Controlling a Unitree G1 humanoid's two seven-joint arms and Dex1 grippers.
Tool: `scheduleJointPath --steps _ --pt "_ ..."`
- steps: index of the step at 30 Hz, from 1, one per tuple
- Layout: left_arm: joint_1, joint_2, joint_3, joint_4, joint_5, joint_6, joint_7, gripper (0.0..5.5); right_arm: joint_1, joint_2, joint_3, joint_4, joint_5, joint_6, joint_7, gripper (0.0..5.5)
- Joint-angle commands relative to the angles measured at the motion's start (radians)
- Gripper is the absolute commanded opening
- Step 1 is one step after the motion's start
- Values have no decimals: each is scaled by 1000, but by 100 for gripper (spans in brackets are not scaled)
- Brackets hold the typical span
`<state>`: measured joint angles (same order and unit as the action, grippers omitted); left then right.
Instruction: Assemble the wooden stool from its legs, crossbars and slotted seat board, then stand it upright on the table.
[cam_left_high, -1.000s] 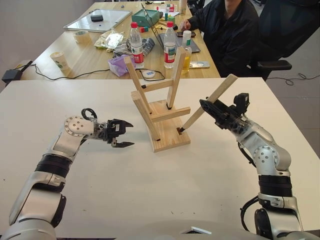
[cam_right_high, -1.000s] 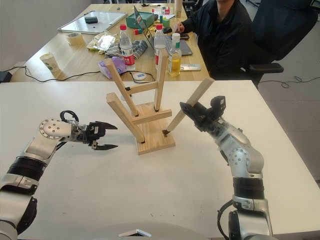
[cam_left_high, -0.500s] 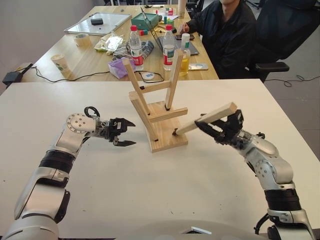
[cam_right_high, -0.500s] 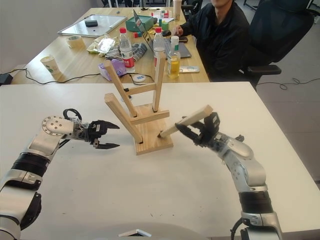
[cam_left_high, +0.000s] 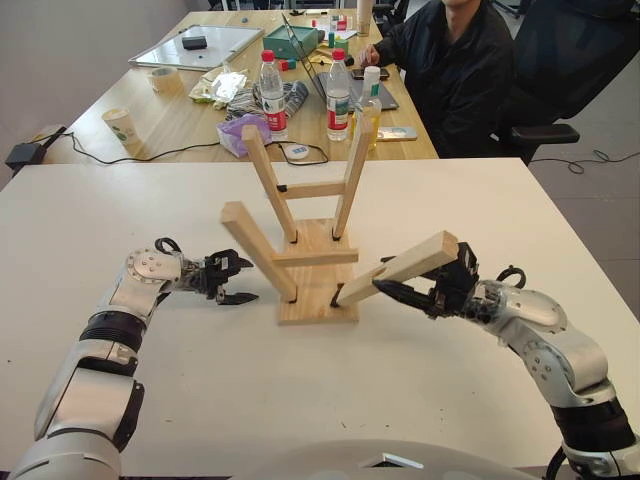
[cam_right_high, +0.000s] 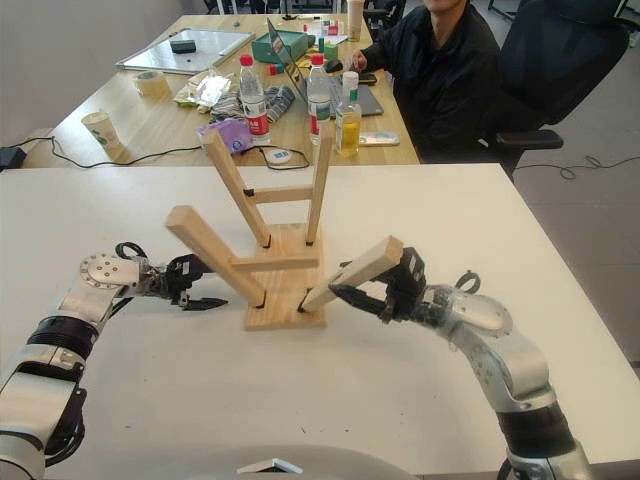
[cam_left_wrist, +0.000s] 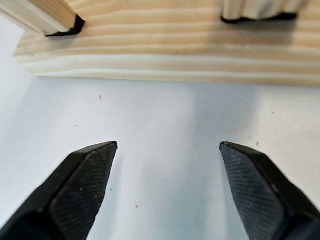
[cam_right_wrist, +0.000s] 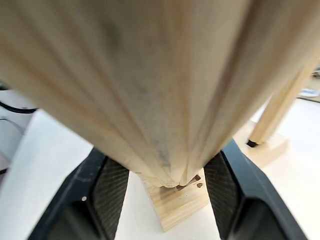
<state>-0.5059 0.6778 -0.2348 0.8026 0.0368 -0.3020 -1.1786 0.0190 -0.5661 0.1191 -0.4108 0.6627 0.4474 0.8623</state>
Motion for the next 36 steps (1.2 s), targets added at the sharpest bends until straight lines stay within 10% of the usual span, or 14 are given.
scheduleJointPath --steps 1,21,36 --pt "8 -13 13 17 5 -12 14 379 60 -62 72 -27 -2 162 -5 206" --pt "10 -28 28 0 0 -9 -10 379 -74 -177 182 88 -308 -111 148 206" --pt "64 -40 51 -111 -32 56 6 379 -235 -203 253 208 -230 117 142 206"
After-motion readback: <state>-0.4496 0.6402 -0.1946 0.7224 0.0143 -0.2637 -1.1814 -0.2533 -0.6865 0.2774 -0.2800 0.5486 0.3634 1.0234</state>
